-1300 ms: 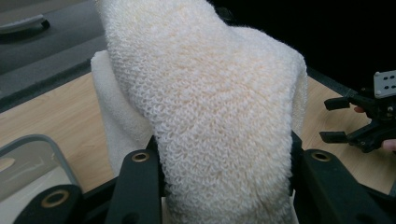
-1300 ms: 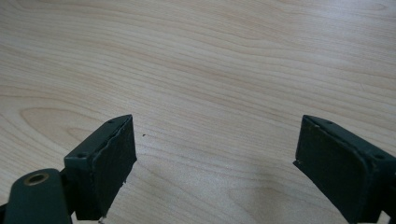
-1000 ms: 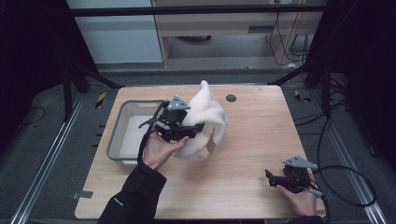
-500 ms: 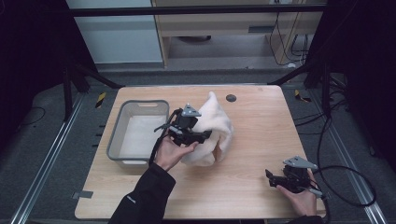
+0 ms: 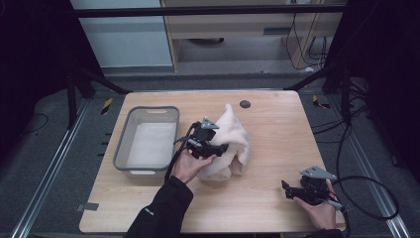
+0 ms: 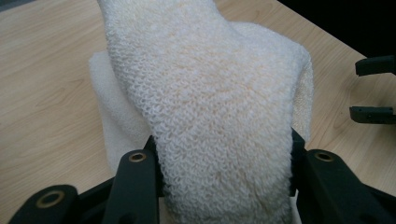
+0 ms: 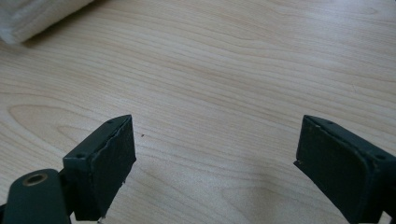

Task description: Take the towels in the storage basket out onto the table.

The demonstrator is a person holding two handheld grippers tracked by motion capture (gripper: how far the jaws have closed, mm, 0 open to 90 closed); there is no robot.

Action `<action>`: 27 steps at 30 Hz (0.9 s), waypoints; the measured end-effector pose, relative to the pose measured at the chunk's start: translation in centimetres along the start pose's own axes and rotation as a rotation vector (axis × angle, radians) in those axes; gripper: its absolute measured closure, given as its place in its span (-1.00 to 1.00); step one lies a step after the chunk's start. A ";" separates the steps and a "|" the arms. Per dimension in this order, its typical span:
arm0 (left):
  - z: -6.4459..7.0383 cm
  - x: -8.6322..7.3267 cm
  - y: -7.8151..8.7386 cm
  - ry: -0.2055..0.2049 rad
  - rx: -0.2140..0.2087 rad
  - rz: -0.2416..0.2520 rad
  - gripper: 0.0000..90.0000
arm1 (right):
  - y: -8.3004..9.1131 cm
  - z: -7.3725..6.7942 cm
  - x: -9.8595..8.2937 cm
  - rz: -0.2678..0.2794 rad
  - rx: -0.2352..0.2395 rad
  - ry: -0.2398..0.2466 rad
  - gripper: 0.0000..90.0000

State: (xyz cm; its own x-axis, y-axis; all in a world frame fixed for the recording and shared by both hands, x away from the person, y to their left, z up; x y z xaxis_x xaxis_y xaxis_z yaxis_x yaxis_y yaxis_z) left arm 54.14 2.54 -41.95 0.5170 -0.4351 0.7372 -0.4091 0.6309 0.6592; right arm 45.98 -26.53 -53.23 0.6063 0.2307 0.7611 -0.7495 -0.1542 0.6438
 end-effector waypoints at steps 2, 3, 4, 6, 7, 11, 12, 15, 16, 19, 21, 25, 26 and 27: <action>-0.1 -0.2 -0.4 0.004 0.001 -0.006 0.20 | 0.0 0.0 0.0 -0.001 -0.001 0.005 -0.74; -0.1 -0.4 -0.7 0.004 0.005 -0.007 0.19 | 0.0 0.0 0.0 -0.003 0.000 0.002 -0.74; -0.1 -0.4 -0.7 0.004 0.005 -0.007 0.18 | 0.0 0.0 0.0 -0.002 0.000 0.003 -0.74; -0.1 -0.5 -1.0 0.006 0.004 -0.004 0.18 | 0.0 0.0 0.0 -0.003 0.000 0.002 -0.74; -0.1 -0.7 -1.3 0.008 0.001 -0.007 0.17 | 0.0 0.0 0.0 -0.002 -0.001 0.006 -0.74; 0.0 -1.1 -2.0 0.011 0.001 -0.013 0.13 | 0.0 0.0 0.0 -0.002 -0.001 0.006 -0.74; 0.0 -1.3 -2.2 0.010 0.004 -0.018 0.13 | 0.0 0.0 0.0 -0.003 -0.001 0.007 -0.74; 0.0 -1.6 -2.8 0.014 0.008 -0.033 0.08 | 0.0 0.1 -0.1 -0.004 0.000 0.006 -0.74; 0.0 -1.6 -2.9 0.021 0.007 -0.033 0.08 | 0.0 0.1 -0.1 -0.004 0.000 0.006 -0.74; 0.0 -2.0 -3.5 0.016 0.014 -0.047 0.05 | 0.0 0.0 -0.1 -0.005 0.002 0.003 -0.74; 0.0 -2.2 -3.8 0.017 0.017 -0.054 0.02 | 0.0 0.0 -0.1 -0.006 0.002 0.004 -0.74; -0.1 -2.8 -4.7 0.016 0.022 -0.075 -0.06 | 0.0 0.0 -0.1 -0.006 0.001 0.008 -0.75; -0.1 -2.8 -4.7 0.016 0.022 -0.075 -0.07 | 0.0 0.0 -0.1 -0.006 0.001 0.008 -0.75; -0.2 -2.9 -4.8 0.013 0.023 -0.077 -0.07 | 0.0 0.0 -0.1 -0.006 0.002 0.007 -0.75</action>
State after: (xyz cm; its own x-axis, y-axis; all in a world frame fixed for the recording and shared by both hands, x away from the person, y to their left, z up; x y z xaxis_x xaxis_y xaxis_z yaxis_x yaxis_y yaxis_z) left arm 54.73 0.86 -47.31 0.5573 -0.4731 0.6823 -0.3852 0.5807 0.7172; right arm 45.96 -26.58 -53.34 0.6090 0.2384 0.7565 -0.7453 -0.1543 0.6486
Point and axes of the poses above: each handheld gripper's, and its own axes: y roughly backward along the jaws, x roughly out of its top, z roughly to its right, the point moved 6 cm from there along -y, roughly forward along the jaws, and after that the axes turned 4 degrees about -x, right-handed, at the moved point
